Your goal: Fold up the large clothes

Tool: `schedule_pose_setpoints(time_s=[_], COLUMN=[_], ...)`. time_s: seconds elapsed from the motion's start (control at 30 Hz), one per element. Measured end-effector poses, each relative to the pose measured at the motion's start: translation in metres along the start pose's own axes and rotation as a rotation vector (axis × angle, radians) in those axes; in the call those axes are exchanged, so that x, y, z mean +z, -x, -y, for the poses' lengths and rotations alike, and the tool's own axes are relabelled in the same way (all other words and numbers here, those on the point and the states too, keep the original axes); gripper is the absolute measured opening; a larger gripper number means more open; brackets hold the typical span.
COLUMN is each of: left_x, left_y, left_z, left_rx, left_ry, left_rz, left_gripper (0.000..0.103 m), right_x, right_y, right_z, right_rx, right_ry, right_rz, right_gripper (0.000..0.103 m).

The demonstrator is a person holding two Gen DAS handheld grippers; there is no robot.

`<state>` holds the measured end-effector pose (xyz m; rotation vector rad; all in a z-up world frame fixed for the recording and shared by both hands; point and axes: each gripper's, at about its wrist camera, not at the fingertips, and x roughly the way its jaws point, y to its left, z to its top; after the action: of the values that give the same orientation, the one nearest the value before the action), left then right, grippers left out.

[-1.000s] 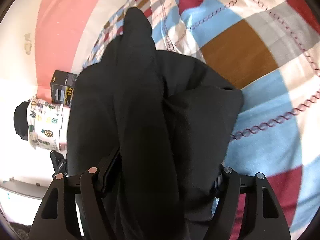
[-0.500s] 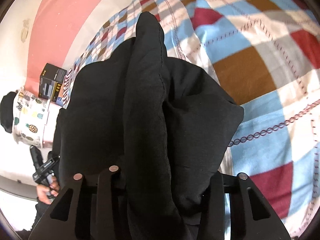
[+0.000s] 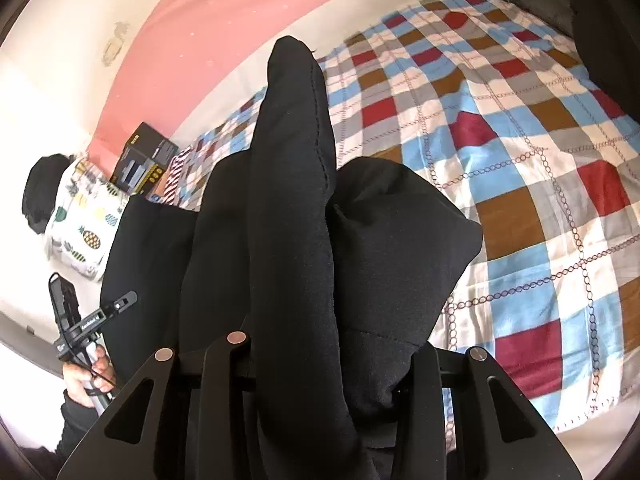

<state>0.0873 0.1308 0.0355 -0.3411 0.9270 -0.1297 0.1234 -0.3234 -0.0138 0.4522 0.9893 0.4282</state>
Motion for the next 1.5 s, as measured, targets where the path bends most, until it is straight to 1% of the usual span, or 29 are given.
schedule_pose_setpoints(time_s=[0.2,0.47,0.6,0.77,0.97,1.13,1.3,1.5], left_x=[-0.007,-0.009,-0.003,0.013,0.042,0.074,0.111,0.158], left_y=[0.018,0.026,0.027,0.03,0.029,0.022,0.006,-0.024], left_z=[0.0,-0.001,-0.005,-0.011,-0.023,-0.033,-0.049,-0.072], left_rx=[-0.02,-0.023,-0.023,-0.021,-0.01,0.001,0.0,-0.004], left_ry=[-0.018,-0.012,-0.013,-0.005,-0.001,-0.007,0.002,-0.003], left_rz=[0.011,0.025,0.034,0.058,0.094,0.124,0.145,0.167], left_gripper=[0.031,0.031,0.031,0.031,0.031,0.031,0.031,0.031], right_x=[-0.006,-0.003,0.005,0.021,0.045,0.071,0.103,0.142], right_y=[0.01,0.014,0.011,0.003,-0.012,-0.031,-0.058,-0.104], right_z=[-0.008,-0.014,-0.019,-0.028,-0.042,-0.054,-0.068,-0.083], right_rx=[0.01,0.027,0.034,0.052,0.075,0.094,0.105,0.11], right_ry=[0.004,0.009,0.023,0.039,0.056,0.064,0.071,0.073], right_rz=[0.011,0.021,0.025,0.032,0.041,0.05,0.054,0.051], right_gripper=[0.035,0.035,0.035,0.035,0.035,0.035,0.035,0.036])
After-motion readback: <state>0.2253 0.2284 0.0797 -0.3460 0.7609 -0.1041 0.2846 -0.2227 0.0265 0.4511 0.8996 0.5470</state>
